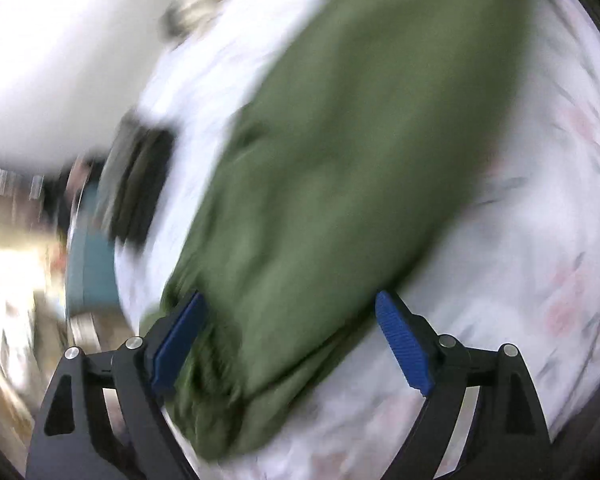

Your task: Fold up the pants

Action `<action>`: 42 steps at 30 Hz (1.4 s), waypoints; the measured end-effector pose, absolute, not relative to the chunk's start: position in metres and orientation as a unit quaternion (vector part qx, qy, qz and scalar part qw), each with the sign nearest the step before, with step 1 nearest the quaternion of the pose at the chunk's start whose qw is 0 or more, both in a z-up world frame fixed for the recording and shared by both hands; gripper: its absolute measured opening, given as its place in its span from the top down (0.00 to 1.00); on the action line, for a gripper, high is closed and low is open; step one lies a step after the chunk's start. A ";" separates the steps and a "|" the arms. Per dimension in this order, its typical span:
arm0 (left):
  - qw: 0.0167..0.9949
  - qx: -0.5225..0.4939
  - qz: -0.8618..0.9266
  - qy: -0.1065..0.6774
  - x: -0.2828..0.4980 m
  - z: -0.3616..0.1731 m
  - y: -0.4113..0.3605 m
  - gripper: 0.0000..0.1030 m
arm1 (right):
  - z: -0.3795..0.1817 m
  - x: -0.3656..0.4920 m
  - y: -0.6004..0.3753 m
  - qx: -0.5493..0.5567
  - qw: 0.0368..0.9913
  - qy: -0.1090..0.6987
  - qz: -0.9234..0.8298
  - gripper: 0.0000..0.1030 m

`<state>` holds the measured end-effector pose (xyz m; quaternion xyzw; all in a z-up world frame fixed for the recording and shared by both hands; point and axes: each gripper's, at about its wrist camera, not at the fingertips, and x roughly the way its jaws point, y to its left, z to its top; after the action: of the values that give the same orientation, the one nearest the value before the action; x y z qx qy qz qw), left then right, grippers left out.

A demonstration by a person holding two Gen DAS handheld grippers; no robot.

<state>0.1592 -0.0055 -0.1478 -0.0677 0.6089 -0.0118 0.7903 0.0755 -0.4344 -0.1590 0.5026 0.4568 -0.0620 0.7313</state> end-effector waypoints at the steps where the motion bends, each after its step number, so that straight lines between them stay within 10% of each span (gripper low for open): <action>1: 0.785 -0.070 -0.011 0.616 0.161 -0.154 -0.004 0.09 | -0.168 0.074 -0.452 0.525 0.722 0.443 -0.084 0.14; 10: 0.776 -0.064 -0.014 0.627 0.169 -0.166 -0.007 0.09 | -0.172 0.092 -0.595 0.568 0.737 0.292 -0.220 0.17; 15: 0.773 -0.064 -0.012 0.630 0.173 -0.168 -0.009 0.08 | -0.178 0.089 -0.662 0.554 0.717 0.267 -0.329 0.64; 20: 0.771 -0.064 -0.014 0.633 0.176 -0.169 -0.010 0.08 | -0.166 0.098 -0.675 0.502 0.732 0.276 -0.370 0.71; 23: 0.772 -0.060 -0.015 0.632 0.177 -0.170 -0.012 0.08 | -0.147 0.107 -0.658 0.417 0.757 0.305 -0.399 0.97; 36: 0.771 -0.059 -0.012 0.634 0.174 -0.164 -0.020 0.08 | 0.021 0.148 -0.463 0.201 0.948 0.240 -0.048 0.97; 42: 0.767 -0.078 -0.012 0.637 0.174 -0.163 -0.011 0.09 | -0.020 0.137 -0.293 0.129 0.935 0.303 0.131 0.97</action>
<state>0.1738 -0.0113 -0.1627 -0.0781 0.6366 -0.0123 0.7671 0.1375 -0.2925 -0.0199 0.1293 0.3029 0.1313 0.9351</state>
